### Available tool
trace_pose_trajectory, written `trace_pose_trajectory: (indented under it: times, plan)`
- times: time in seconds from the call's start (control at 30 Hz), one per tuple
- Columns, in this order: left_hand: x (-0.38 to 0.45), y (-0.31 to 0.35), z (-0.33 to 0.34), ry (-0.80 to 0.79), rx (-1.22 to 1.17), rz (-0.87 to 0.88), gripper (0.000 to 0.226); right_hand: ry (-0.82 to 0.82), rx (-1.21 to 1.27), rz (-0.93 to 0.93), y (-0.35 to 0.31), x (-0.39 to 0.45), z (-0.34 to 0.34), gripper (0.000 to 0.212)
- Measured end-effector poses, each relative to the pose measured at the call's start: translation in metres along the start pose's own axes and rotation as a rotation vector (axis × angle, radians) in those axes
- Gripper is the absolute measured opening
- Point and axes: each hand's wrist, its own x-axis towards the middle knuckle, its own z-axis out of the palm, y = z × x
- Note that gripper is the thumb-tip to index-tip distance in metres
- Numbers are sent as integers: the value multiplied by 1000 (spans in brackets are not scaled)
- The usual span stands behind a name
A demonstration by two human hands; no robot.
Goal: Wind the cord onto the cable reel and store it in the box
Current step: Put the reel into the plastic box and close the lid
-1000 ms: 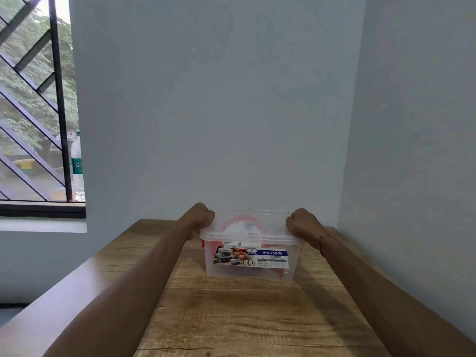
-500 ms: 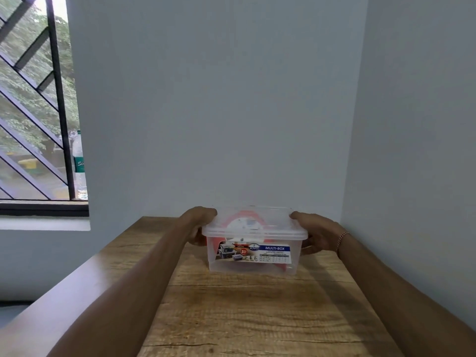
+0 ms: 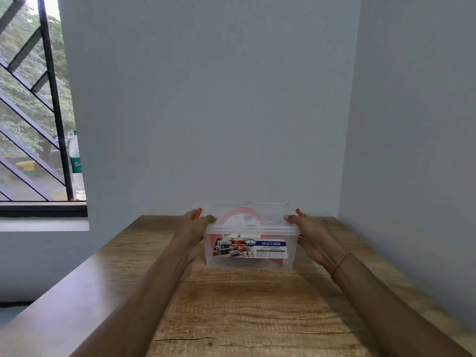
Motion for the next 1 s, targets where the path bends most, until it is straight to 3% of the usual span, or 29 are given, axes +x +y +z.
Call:
trace_pose_trajectory:
  times: [0.1,0.3,0.47,0.67,0.77,0.87,0.93,1.0]
  plan:
    - [-10,-6,9,-20,-287,-70,50,56,74,-26,8,-2,4,41]
    - [-12,-3,13,74,-170,-1,22,126,-116,-94,0,-6,11,12]
    - [-11,-2,15,109,-73,119,50,126,-350,-248,0,-8,14,24]
    - [-17,-4,15,95,33,165,47,135,-463,-272,3,-3,11,26]
    - [-21,-9,13,100,226,264,48,192,-583,-335,5,-5,13,28]
    - [-30,-11,5,156,554,554,71,346,-879,-572,9,-9,14,43]
    - [-38,-7,0,31,759,707,87,269,-1074,-764,9,-20,18,53]
    - [-40,-7,-3,-111,973,751,91,131,-1289,-906,10,-30,25,67]
